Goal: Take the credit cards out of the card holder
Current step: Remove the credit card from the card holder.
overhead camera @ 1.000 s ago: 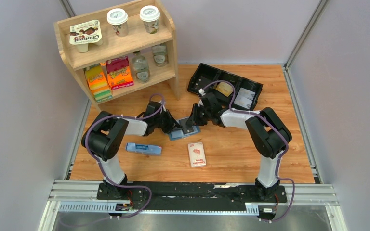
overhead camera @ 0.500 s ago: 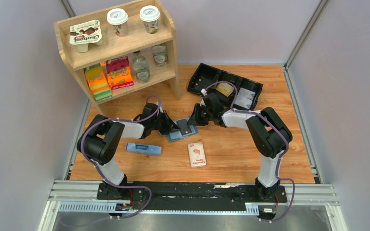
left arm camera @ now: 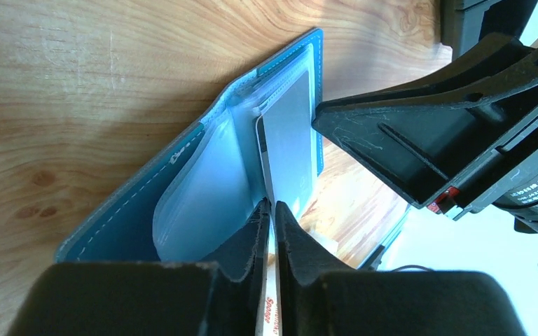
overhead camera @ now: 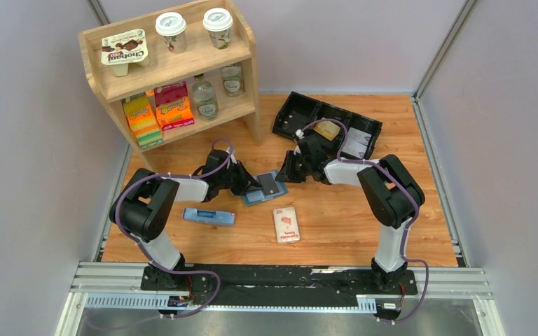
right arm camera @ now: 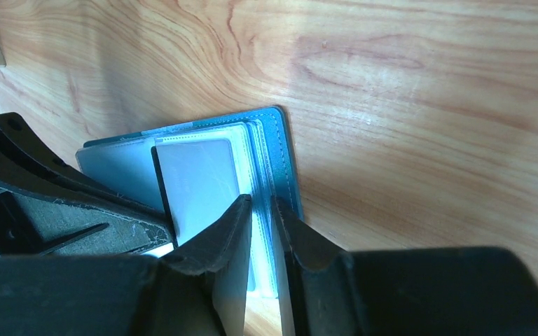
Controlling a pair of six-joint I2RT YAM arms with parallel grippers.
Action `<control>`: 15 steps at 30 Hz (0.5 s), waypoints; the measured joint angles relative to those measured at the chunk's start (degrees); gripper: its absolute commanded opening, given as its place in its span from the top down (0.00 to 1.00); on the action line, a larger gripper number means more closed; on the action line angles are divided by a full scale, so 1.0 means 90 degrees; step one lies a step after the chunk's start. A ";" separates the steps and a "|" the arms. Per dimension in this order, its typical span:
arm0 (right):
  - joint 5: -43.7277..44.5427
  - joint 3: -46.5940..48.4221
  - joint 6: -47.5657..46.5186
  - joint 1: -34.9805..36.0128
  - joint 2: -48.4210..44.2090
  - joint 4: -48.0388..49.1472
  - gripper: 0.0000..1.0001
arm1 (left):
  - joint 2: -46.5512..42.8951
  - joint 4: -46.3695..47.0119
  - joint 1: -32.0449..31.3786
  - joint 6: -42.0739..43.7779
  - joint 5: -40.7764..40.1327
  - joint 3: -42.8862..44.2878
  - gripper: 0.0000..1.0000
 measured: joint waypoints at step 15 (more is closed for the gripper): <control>0.0374 0.0182 -0.0595 0.0007 -0.0493 -0.0869 0.71 | 0.0000 -0.0187 0.0058 0.0104 0.0015 0.0002 1.00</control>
